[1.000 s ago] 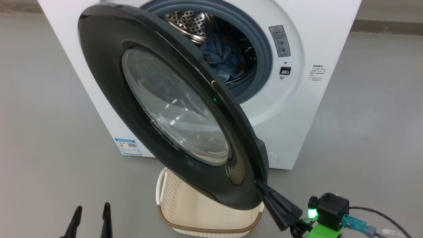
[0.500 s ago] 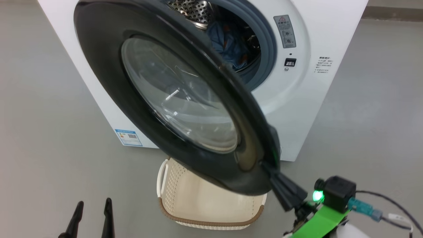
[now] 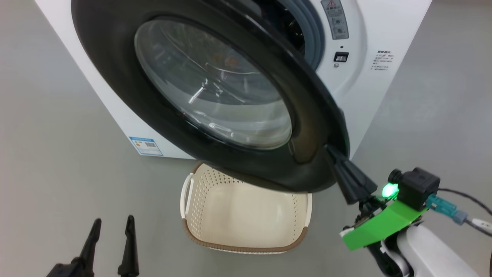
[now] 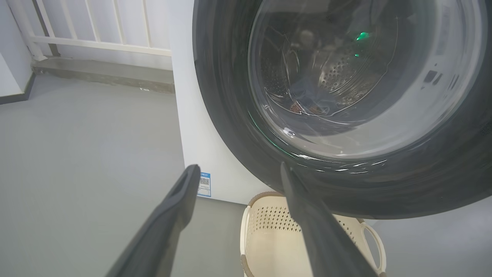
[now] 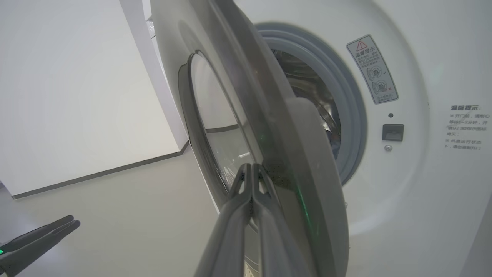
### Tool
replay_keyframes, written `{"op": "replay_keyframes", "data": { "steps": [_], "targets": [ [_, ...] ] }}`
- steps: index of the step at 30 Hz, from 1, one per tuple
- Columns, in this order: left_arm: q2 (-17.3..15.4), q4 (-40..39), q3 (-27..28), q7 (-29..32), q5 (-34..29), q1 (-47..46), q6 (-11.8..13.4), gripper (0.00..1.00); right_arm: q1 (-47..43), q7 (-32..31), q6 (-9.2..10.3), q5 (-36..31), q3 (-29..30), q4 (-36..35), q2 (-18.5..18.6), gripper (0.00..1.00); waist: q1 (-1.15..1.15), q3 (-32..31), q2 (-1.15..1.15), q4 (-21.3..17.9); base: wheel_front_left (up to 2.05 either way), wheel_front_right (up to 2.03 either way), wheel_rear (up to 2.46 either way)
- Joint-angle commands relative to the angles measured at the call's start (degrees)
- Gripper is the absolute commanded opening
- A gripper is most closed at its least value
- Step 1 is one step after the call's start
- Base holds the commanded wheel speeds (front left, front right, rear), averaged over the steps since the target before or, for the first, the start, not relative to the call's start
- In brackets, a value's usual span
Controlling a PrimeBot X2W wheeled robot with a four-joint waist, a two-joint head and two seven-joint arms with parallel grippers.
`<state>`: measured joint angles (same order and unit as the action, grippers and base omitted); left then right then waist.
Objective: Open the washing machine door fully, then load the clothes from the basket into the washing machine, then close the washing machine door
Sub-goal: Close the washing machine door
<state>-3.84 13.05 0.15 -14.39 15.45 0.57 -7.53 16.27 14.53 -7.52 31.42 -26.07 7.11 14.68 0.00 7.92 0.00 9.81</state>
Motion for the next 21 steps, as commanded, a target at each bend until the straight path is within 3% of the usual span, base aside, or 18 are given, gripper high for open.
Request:
{"op": "replay_keyframes", "data": {
  "steps": [1, 21],
  "targets": [
    [-0.28, -1.59, 1.59, -0.61, -0.21, -2.67, 0.04, 1.00, 2.36, 0.47, 0.03, 0.41, 0.43, -0.75, 0.51, 0.00, 0.00, 0.65, 0.00, 0.14, 0.00, 0.00, 0.00],
    [0.67, -3.35, -0.66, -0.61, -0.36, -7.59, 0.04, 1.00, 12.45, 0.47, 0.03, 0.41, 8.32, 2.61, 3.32, 0.00, 0.00, 9.14, 0.00, 2.86, 0.00, 0.00, 0.00]
  ]
}}
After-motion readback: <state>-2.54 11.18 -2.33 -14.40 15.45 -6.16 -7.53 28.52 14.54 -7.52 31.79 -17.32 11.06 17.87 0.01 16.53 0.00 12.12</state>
